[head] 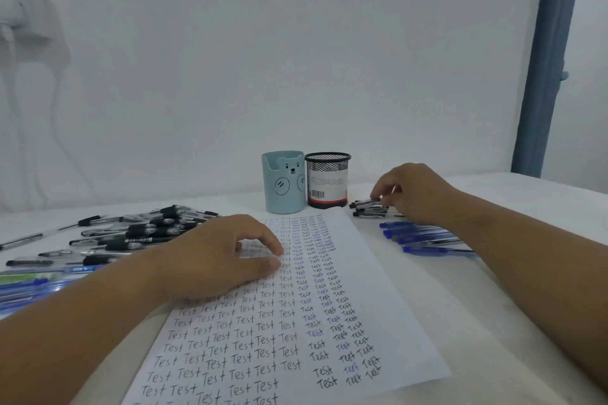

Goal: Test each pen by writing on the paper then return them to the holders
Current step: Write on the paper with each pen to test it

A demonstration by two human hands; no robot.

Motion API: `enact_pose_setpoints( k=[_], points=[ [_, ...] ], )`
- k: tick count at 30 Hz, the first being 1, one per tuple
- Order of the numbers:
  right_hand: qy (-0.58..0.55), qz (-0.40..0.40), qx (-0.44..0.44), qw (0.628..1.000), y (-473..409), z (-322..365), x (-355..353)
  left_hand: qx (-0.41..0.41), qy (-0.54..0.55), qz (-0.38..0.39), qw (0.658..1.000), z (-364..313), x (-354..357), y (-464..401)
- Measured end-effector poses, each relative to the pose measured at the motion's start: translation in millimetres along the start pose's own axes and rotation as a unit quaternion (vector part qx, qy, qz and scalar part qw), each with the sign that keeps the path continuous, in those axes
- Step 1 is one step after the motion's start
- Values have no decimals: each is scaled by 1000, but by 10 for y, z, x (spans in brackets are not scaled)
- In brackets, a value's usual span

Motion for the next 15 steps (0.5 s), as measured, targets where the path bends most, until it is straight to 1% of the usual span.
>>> enact_pose_setpoints(
  k=[4,10,15],
  points=[
    [38,9,13,999,-43,-114,55,-1,-10,5,1000,6,5,-1],
    [68,-10,46,997,-41,-165,30,-2,-12,1,1000,-4,-5,4],
    [100,15,46,994,-24,-109,60,0,-16,2,1000,2,-4,2]
  ],
)
Point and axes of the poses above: each hand's wrist, its own y-axis away from the middle knuckle, its own x-axis out of the palm, z = x × y, the point moved 6 cm from there along -y, towards the middle knuckle, and after that the axes turned 10 degrees about -z, right-handed, at the moved point
